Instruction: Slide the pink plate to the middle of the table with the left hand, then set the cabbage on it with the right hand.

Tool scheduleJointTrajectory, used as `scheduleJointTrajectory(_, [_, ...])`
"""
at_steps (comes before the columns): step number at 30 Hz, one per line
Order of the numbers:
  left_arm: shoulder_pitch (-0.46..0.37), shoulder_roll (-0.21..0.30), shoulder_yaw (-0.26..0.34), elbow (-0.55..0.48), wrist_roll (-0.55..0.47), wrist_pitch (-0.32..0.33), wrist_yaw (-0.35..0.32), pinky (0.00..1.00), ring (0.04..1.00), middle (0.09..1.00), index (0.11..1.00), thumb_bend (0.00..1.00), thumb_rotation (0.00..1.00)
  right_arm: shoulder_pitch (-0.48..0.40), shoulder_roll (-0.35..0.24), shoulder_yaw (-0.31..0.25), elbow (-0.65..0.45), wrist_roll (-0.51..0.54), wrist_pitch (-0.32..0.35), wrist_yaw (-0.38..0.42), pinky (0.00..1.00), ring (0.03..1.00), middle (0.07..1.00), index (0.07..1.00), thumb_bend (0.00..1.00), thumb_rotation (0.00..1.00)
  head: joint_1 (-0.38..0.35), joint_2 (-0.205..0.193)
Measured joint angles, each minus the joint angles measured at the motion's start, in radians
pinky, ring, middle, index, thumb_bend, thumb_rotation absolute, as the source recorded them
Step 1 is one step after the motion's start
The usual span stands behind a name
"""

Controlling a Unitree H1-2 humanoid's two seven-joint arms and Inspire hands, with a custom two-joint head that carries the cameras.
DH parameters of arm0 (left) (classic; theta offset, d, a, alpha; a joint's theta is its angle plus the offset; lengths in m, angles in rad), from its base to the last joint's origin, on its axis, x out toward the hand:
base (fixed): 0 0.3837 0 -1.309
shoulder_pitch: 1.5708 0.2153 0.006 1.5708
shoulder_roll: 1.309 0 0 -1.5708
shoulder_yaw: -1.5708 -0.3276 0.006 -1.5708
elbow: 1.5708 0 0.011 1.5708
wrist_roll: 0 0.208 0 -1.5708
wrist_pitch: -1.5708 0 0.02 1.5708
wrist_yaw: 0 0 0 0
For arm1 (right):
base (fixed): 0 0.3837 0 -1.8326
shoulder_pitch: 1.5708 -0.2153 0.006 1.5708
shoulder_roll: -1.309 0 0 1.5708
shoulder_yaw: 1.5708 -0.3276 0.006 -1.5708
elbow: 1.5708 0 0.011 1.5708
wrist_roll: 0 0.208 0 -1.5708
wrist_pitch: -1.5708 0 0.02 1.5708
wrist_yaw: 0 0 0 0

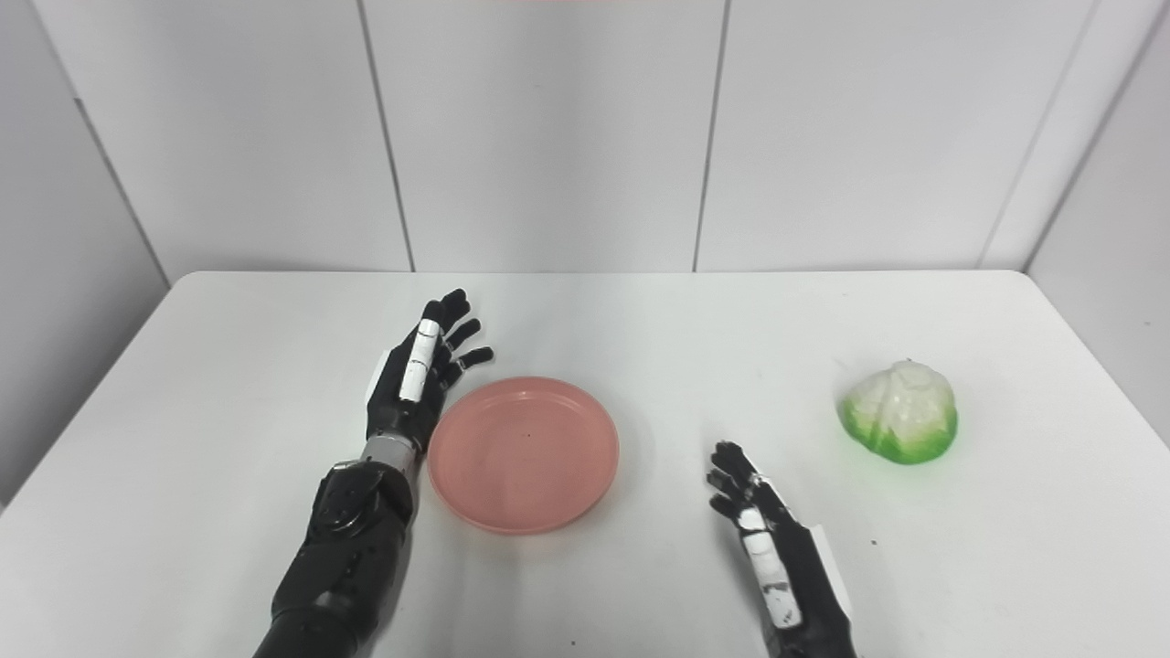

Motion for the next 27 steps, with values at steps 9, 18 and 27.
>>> scheduleJointTrajectory(9, [-0.012,0.013,-0.007,0.029,0.001,-0.013,-0.016,0.72,0.898,0.937,0.836,0.82,0.77,-0.004,-0.002,0.026,-0.114,-0.19,0.013,-0.056,0.81,0.888,0.94,0.989,0.92,0.98,-0.071,-0.017])
scheduleJointTrajectory(18, [-0.038,0.031,-0.005,0.095,-0.003,-0.034,-0.058,0.72,0.885,0.922,0.826,0.81,0.75,-0.19,-0.134,-0.008,-0.421,-0.556,0.343,0.066,0.75,0.87,0.947,0.907,0.96,0.89,-0.169,-0.06])
scheduleJointTrajectory(27, [-0.067,0.041,0.014,0.155,-0.022,-0.058,-0.095,0.79,0.907,0.927,0.84,0.81,0.73,-0.399,-0.345,-0.036,-0.43,-0.713,0.446,0.245,0.68,0.883,0.945,0.942,1.0,0.84,-0.223,-0.095])
